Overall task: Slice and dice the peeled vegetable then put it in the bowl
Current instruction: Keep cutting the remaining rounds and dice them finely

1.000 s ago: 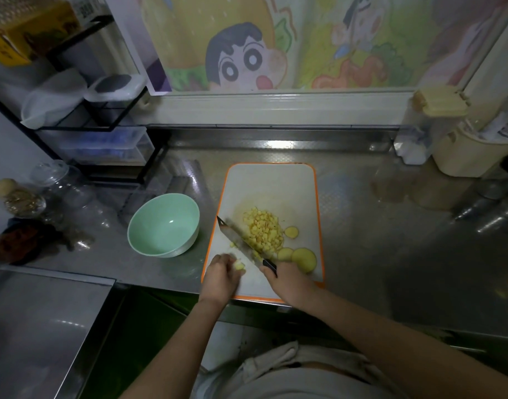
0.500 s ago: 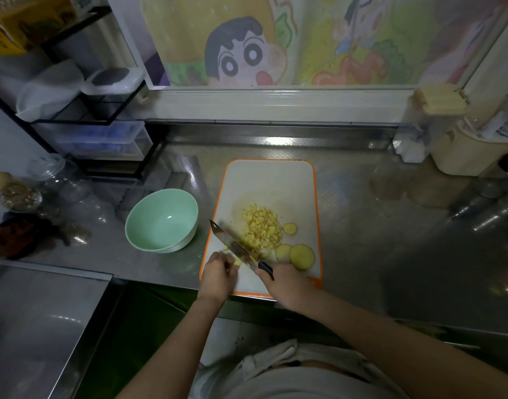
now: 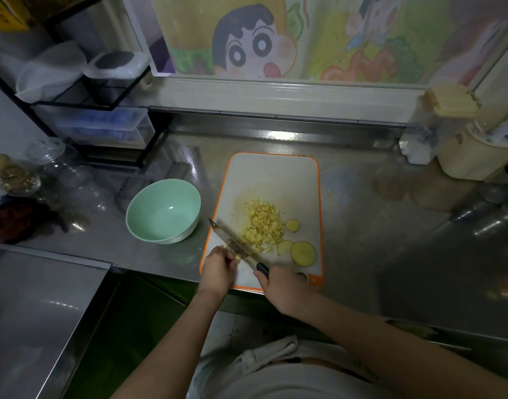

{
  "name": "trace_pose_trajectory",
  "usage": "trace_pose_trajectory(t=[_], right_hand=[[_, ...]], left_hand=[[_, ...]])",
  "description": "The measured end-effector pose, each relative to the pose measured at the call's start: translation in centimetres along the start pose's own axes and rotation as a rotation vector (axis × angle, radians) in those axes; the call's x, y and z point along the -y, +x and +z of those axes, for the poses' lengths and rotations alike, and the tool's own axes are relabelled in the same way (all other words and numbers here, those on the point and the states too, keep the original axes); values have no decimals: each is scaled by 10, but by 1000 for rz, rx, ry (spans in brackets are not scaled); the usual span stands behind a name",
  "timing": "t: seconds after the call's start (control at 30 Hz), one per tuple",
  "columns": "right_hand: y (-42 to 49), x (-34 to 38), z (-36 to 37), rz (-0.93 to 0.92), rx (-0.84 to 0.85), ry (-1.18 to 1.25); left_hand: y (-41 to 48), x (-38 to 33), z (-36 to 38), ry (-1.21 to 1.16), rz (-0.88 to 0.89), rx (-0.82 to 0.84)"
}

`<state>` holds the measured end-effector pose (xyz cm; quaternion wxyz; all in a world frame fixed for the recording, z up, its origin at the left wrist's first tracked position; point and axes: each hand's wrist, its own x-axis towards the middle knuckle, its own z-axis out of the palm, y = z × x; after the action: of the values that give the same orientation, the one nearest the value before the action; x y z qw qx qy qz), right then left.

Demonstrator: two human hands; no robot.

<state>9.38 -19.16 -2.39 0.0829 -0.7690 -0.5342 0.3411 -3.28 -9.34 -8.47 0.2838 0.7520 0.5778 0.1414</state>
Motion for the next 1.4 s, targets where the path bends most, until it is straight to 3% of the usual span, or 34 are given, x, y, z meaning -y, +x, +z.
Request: trace_pose_trajectory(t=[0.27, 0.57, 0.93, 1.4], right_hand=[[-2, 8, 0, 27, -1, -25], [16, -6, 0, 32, 19, 212], [11, -9, -5, -34, -52, 186], [7, -2, -3, -7, 55, 109]], left_hand=[[-2, -1, -1, -21, 3, -11], [-4, -1, -1, -44, 16, -9], [-7, 1, -2, -110, 35, -23], [-5, 5, 1, -126, 5, -31]])
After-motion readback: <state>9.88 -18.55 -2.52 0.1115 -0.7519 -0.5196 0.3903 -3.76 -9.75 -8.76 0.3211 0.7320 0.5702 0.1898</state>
